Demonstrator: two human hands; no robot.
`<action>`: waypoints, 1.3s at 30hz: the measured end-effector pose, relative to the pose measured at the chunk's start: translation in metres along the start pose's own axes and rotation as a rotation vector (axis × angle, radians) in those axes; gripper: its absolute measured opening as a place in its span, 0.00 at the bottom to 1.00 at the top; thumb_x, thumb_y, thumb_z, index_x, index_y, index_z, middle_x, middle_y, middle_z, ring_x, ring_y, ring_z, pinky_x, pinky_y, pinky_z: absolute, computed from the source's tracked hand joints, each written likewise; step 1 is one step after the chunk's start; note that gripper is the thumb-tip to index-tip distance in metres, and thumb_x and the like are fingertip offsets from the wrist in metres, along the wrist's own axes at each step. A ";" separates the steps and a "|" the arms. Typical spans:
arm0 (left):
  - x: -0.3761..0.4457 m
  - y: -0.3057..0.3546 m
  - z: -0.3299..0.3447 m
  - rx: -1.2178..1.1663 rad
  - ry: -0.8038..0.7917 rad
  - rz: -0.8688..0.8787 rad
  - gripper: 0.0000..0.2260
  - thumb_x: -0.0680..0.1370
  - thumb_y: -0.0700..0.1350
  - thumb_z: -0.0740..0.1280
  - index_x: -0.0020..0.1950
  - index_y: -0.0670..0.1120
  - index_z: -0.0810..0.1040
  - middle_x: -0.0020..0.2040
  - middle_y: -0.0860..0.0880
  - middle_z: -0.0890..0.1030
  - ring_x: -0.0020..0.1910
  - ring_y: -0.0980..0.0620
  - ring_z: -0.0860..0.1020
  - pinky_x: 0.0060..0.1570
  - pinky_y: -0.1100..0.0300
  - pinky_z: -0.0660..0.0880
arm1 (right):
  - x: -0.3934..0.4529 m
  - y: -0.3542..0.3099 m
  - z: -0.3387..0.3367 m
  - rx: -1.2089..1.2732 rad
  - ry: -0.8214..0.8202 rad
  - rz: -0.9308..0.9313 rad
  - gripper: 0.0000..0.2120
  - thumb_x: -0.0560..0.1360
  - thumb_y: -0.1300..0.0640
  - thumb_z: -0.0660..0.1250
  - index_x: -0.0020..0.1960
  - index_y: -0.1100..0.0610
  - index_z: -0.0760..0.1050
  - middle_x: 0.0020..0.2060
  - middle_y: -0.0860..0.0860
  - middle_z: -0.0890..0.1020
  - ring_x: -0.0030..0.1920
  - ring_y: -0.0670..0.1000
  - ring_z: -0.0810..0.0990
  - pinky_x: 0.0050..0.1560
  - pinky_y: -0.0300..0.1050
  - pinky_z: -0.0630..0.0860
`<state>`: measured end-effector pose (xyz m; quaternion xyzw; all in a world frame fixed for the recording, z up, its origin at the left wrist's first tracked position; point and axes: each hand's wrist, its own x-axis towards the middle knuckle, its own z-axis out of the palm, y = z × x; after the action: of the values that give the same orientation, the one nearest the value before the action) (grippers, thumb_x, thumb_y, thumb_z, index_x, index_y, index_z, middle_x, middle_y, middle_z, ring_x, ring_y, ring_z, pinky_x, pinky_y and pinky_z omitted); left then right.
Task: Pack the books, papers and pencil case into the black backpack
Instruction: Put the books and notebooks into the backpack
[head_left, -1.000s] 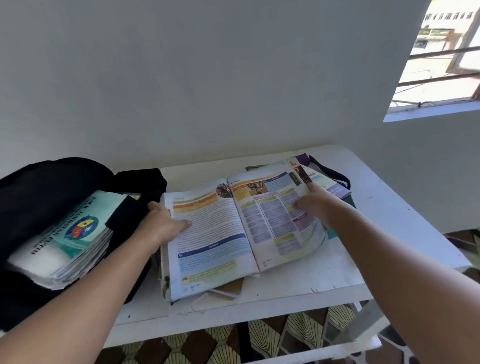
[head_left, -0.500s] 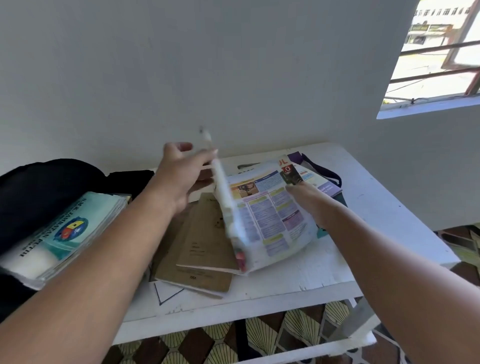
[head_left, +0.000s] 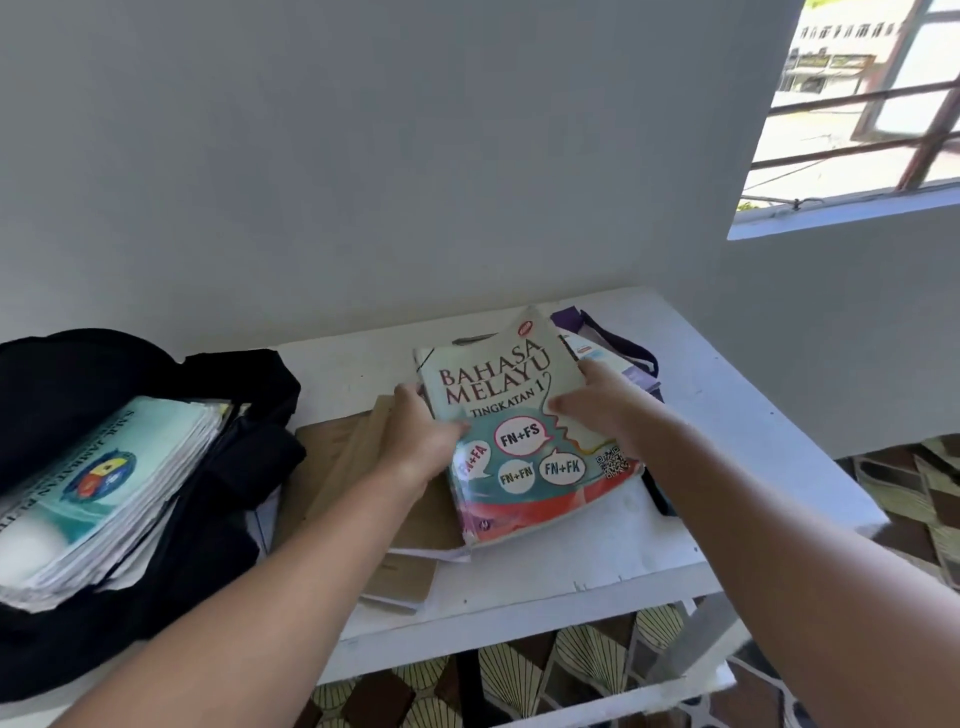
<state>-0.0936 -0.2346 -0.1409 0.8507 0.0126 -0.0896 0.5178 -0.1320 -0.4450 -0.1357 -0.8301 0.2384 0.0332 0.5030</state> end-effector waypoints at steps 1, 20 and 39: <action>0.004 0.002 0.003 -0.022 0.013 0.000 0.23 0.75 0.39 0.77 0.63 0.46 0.68 0.56 0.49 0.80 0.46 0.52 0.82 0.39 0.58 0.81 | 0.004 0.000 -0.002 -0.057 0.064 -0.038 0.15 0.77 0.57 0.72 0.62 0.53 0.74 0.51 0.52 0.84 0.48 0.56 0.86 0.50 0.57 0.85; 0.010 0.023 -0.055 -0.431 -0.155 -0.048 0.15 0.75 0.33 0.67 0.62 0.39 0.77 0.52 0.38 0.85 0.52 0.37 0.85 0.52 0.39 0.82 | -0.003 -0.034 0.020 0.457 -0.100 -0.047 0.20 0.69 0.54 0.83 0.58 0.57 0.84 0.47 0.55 0.89 0.48 0.59 0.89 0.57 0.63 0.83; -0.005 -0.029 -0.143 -0.115 0.069 0.236 0.19 0.83 0.42 0.66 0.68 0.49 0.59 0.55 0.54 0.79 0.51 0.57 0.80 0.46 0.61 0.76 | -0.030 -0.087 0.104 0.487 0.058 -0.388 0.23 0.69 0.56 0.83 0.60 0.52 0.78 0.49 0.48 0.89 0.47 0.50 0.89 0.46 0.51 0.86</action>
<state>-0.0817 -0.0942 -0.1011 0.8178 -0.0649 0.0021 0.5718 -0.1018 -0.3124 -0.1068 -0.7157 0.0908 -0.1454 0.6771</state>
